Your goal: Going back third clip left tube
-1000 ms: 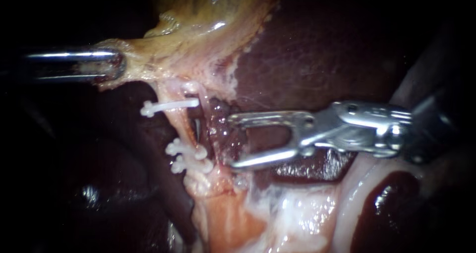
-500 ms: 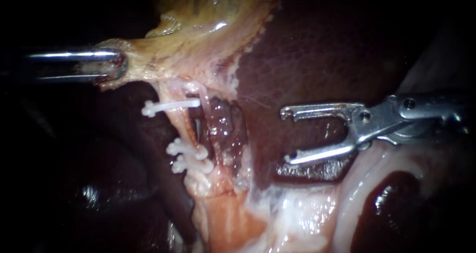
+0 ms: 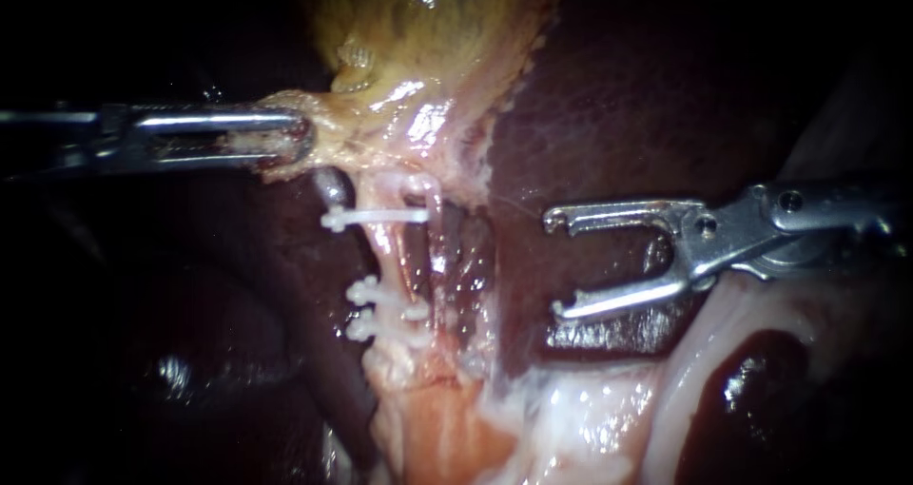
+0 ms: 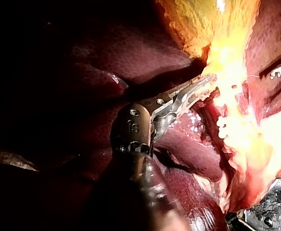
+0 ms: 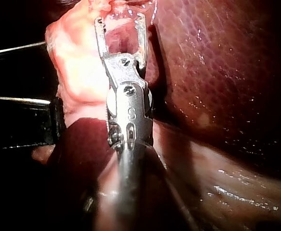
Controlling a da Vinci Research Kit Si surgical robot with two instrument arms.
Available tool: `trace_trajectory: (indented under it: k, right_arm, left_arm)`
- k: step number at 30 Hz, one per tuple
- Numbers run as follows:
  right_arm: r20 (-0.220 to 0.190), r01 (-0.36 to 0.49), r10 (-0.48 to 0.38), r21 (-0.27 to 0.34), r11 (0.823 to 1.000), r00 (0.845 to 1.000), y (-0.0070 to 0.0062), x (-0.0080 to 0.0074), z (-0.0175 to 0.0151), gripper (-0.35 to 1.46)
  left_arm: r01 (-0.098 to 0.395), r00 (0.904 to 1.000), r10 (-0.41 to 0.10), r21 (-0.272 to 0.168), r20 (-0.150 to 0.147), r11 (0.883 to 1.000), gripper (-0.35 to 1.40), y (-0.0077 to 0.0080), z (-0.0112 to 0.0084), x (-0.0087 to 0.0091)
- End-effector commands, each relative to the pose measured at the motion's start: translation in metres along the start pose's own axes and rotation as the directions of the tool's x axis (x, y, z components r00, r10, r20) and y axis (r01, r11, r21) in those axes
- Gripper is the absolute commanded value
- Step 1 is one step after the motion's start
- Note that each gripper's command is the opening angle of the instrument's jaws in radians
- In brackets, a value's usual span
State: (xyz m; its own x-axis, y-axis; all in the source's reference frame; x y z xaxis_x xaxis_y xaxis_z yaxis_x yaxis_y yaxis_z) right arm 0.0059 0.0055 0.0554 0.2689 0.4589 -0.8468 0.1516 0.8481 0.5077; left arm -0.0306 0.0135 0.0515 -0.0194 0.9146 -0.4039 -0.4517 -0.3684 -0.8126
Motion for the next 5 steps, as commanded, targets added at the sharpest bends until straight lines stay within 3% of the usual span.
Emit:
trace_trajectory:
  k: [1, 5]
  right_arm:
    - [0.0, -0.001, 0.001, 0.0, 1.0, 1.0, 0.0, 0.0001, 0.0, 0.5]
    - [-0.001, -0.002, 0.002, -0.002, 1.0, 1.0, -0.0003, 0.0006, 0.0001, 0.5]
  left_arm:
    - [0.0, 1.0, 0.0, 0.001, 0.001, 1.0, -0.35, 0.0, 0.0, 0.0]
    - [0.0, 1.0, 0.0, 0.0, 0.001, 1.0, -0.35, 0.0, -0.0002, 0.0]
